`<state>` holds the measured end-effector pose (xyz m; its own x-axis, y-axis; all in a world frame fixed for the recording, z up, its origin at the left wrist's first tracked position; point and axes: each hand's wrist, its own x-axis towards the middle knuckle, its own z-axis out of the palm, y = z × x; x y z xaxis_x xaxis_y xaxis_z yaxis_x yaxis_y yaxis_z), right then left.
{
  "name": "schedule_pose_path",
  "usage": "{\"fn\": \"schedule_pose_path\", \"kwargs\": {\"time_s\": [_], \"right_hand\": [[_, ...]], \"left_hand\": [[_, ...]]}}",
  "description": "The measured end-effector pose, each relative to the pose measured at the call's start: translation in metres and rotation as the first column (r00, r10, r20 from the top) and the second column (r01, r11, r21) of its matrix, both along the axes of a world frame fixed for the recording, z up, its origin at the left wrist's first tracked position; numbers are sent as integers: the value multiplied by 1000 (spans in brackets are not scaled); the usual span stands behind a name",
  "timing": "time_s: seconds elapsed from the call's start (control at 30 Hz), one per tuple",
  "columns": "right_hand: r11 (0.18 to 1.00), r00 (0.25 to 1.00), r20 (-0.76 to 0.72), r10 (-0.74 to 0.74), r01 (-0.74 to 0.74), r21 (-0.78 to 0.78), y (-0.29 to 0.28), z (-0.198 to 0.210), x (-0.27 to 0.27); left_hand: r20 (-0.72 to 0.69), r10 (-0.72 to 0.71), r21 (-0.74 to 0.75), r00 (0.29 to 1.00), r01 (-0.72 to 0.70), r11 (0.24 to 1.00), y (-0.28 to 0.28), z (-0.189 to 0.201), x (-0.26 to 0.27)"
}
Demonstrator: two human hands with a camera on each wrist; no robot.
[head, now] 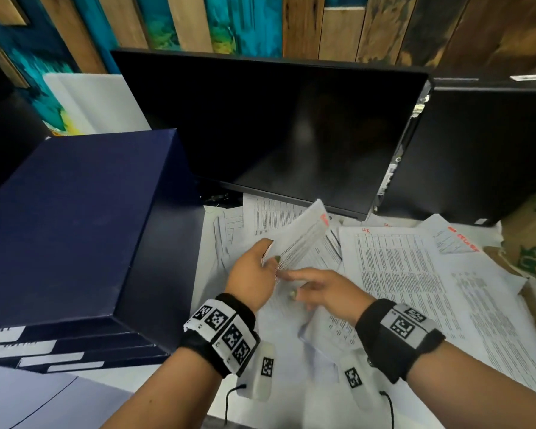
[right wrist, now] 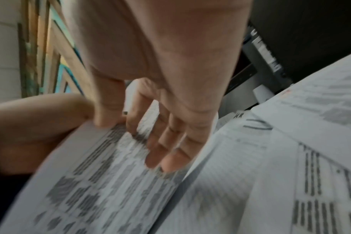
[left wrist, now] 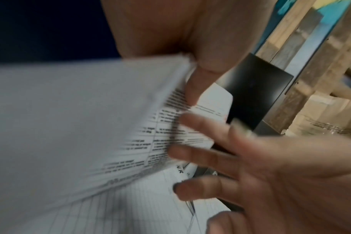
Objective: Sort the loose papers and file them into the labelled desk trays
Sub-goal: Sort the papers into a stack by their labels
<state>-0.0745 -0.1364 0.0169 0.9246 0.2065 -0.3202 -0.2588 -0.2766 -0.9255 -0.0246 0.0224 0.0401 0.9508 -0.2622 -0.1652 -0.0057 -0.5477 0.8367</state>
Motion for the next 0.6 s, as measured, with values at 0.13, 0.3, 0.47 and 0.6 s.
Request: {"fn": "schedule_pose_path", "kwargs": {"time_s": [0.13, 0.3, 0.47, 0.6], "right_hand": [[942, 941, -74, -330, 324, -86, -40, -3, 5], [895, 895, -91, -436, 442, 59, -72, -7, -4], [896, 911, -84, -404, 413, 162, -74, -9, -15], [900, 909, -123, -399, 414, 139, -68, -15, -21]], "left_hand": [[85, -44, -92, 995, 52, 994, -3, 10, -5], [51, 9, -364, 999, 10, 931, -7, 26, -14], [38, 176, -453, 984, -140, 880, -3, 27, -7], [25, 281, -296, 959, -261, 919, 13, 1, 3]]}}
